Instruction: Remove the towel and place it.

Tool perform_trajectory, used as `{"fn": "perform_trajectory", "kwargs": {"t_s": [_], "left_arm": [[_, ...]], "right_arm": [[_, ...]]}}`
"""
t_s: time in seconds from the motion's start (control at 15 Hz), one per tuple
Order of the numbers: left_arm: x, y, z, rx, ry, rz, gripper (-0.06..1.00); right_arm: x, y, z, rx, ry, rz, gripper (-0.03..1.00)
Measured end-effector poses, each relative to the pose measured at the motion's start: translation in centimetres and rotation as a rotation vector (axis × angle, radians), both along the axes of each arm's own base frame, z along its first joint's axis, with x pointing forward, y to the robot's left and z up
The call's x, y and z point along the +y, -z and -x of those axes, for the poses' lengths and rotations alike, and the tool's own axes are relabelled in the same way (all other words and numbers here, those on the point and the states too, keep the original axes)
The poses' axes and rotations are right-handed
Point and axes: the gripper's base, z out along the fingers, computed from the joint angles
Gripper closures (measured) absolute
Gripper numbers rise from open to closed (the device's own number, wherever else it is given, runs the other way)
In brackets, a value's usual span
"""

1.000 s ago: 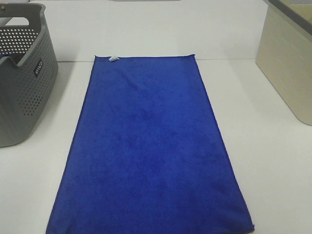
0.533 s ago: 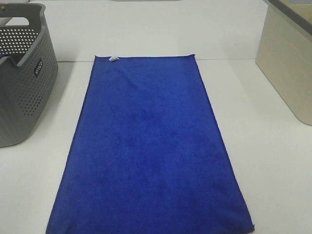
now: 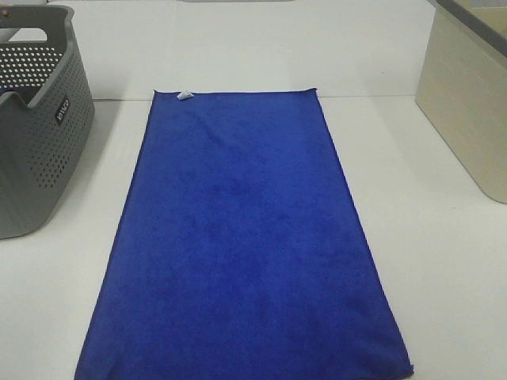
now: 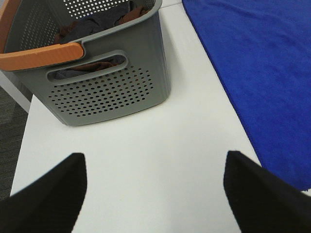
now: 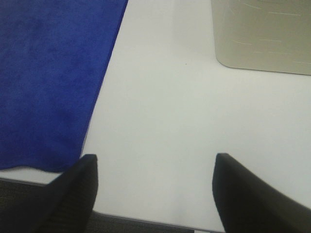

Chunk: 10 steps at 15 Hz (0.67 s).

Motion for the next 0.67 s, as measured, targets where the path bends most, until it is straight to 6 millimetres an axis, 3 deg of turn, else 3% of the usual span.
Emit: {"fn": "perform_trajectory", "kwargs": {"t_s": [0.67], "left_arm": [[0.0, 0.0, 0.0, 0.0, 0.0, 0.0, 0.21]], "right_arm": [[0.0, 0.0, 0.0, 0.0, 0.0, 0.0, 0.3]]}}
